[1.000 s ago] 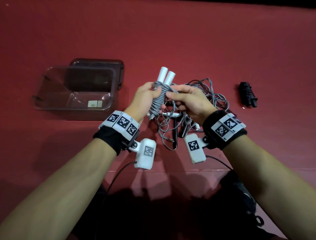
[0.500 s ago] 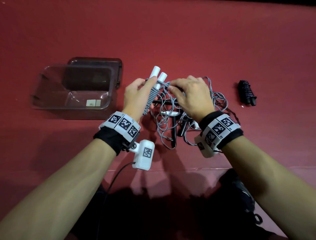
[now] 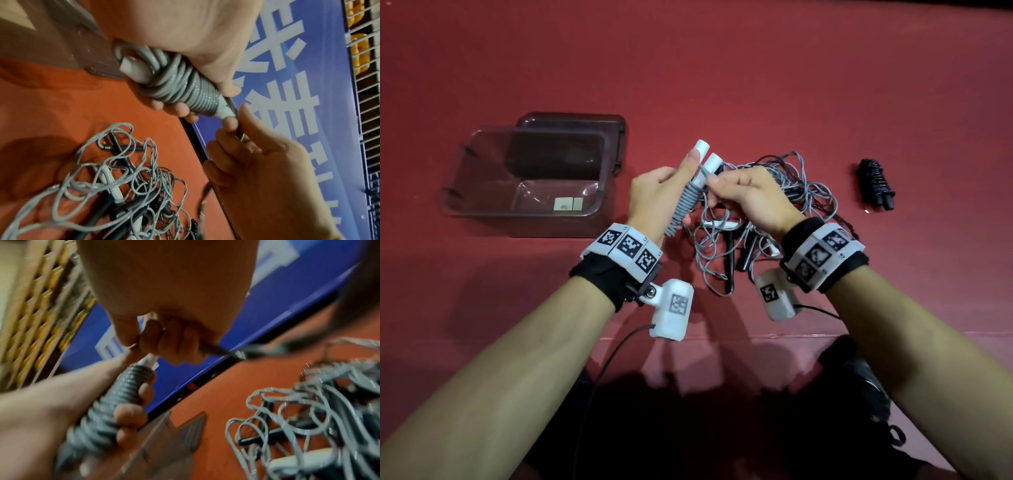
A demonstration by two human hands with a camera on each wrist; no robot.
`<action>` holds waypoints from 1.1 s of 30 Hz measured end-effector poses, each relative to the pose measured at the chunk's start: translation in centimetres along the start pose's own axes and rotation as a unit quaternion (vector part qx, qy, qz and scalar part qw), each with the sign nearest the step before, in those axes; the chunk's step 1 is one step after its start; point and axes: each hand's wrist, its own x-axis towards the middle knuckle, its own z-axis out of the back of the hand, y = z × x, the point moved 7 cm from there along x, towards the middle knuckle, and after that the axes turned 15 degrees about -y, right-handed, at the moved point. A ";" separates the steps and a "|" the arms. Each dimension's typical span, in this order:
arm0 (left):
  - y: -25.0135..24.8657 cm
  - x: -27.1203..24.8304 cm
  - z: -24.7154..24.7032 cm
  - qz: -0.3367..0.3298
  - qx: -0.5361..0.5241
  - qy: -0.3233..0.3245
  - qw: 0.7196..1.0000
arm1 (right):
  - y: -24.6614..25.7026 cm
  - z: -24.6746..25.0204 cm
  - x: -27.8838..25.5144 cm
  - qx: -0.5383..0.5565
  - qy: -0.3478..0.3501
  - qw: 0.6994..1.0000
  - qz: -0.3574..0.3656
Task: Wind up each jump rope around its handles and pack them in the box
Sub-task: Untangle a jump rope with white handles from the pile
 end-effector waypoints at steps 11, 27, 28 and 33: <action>1.3 -0.9 -2.1 0.117 -0.119 0.097 0.981 | -3.6 -0.7 -0.8 0.135 0.062 0.974 -0.174; 0.6 -4.4 -3.7 0.287 -0.183 0.341 0.876 | -2.5 0.6 0.3 0.245 0.041 0.962 -0.117; 0.5 -3.5 -3.7 0.241 -0.160 0.312 0.905 | -2.6 1.0 0.4 0.241 0.017 0.963 -0.119; -1.2 -0.8 -2.7 -0.133 0.050 0.146 0.979 | -2.9 2.2 0.7 0.138 -0.091 0.977 -0.136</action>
